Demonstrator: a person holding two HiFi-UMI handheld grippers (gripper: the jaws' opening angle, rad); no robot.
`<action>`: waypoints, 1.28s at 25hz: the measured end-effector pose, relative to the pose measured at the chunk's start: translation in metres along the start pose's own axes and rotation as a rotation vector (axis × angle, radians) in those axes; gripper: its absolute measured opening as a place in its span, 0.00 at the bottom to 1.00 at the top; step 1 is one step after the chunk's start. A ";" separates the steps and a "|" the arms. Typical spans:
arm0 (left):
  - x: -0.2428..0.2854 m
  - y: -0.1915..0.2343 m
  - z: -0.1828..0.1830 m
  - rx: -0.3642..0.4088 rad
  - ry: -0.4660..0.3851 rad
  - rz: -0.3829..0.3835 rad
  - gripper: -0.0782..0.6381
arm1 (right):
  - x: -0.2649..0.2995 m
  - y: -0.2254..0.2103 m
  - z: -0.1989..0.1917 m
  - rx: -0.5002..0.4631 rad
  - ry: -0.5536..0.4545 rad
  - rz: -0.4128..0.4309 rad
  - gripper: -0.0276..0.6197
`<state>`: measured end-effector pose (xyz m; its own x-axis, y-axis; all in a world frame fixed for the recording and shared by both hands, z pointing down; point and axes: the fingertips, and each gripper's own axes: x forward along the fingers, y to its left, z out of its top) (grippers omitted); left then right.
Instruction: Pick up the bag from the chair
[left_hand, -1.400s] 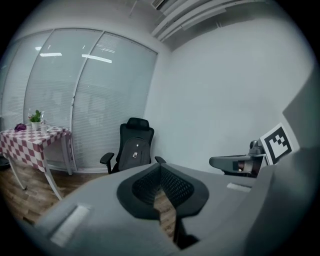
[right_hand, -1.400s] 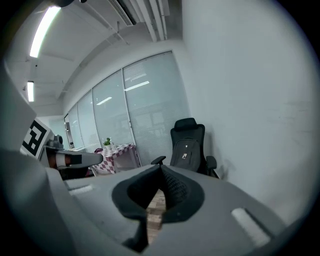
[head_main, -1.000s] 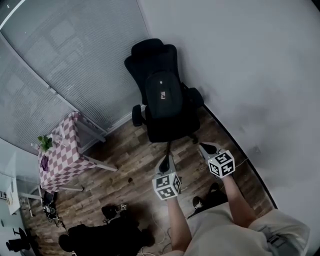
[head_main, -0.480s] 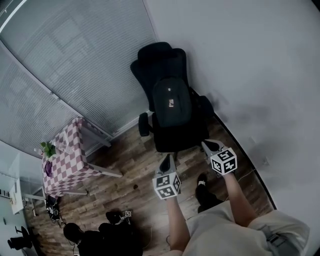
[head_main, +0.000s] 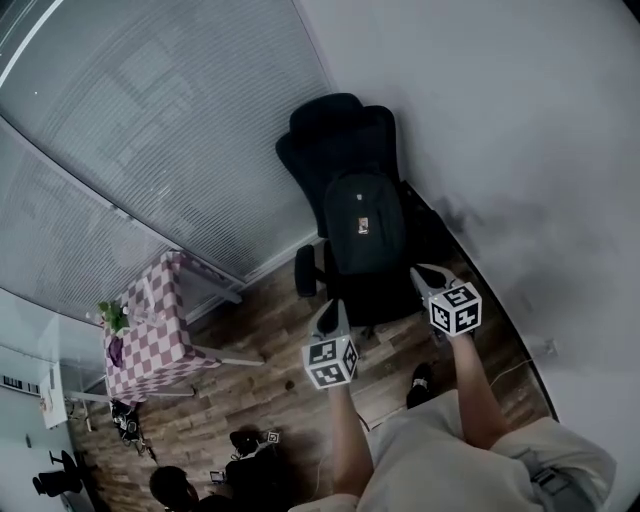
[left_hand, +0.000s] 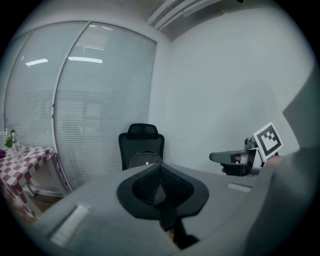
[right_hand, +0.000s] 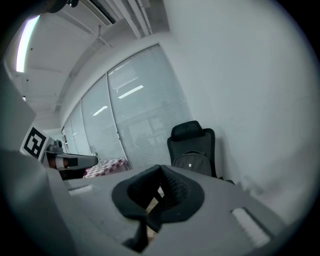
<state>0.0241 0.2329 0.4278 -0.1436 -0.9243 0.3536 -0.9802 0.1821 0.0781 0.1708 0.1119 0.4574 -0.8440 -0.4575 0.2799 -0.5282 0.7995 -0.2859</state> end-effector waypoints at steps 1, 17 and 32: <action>0.009 0.002 0.003 -0.003 0.001 0.002 0.12 | 0.009 -0.001 0.004 -0.017 0.008 0.015 0.05; 0.079 0.076 -0.019 -0.106 0.021 0.055 0.12 | 0.092 -0.063 -0.010 0.016 0.102 -0.083 0.05; 0.229 0.160 0.019 -0.107 0.033 -0.124 0.12 | 0.204 -0.107 0.028 0.052 0.072 -0.241 0.05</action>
<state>-0.1685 0.0443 0.5032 -0.0162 -0.9307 0.3654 -0.9698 0.1036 0.2208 0.0527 -0.0784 0.5190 -0.6853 -0.6020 0.4098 -0.7190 0.6487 -0.2494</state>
